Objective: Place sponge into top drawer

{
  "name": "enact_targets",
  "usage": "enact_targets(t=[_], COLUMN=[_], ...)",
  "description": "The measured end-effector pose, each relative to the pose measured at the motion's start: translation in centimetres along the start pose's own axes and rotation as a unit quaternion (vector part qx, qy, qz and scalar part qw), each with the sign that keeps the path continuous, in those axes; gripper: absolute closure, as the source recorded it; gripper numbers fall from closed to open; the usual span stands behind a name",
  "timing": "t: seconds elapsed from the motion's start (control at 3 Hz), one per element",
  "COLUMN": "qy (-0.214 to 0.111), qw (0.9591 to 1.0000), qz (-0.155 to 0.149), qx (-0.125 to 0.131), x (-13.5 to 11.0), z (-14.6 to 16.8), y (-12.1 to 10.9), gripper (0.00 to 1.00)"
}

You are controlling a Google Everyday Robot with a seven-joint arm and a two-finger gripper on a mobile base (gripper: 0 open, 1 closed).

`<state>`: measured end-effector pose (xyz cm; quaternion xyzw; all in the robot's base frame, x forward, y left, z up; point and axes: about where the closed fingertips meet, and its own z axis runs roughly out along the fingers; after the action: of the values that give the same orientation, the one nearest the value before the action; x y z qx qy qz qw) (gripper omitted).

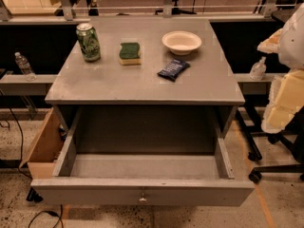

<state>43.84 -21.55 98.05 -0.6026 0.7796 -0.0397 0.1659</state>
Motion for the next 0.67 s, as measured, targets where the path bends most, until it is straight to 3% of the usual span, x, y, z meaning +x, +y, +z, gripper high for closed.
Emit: enact_targets(t=[0.33,0.67], qy=[0.0,-0.042], qw=[1.0,0.9991], qz=[0.0,0.006], qx=[0.0,-0.006], x=[0.0,-2.9], z=[0.0,2.0], y=[0.0,-0.6], gripper=[0.0,0.0])
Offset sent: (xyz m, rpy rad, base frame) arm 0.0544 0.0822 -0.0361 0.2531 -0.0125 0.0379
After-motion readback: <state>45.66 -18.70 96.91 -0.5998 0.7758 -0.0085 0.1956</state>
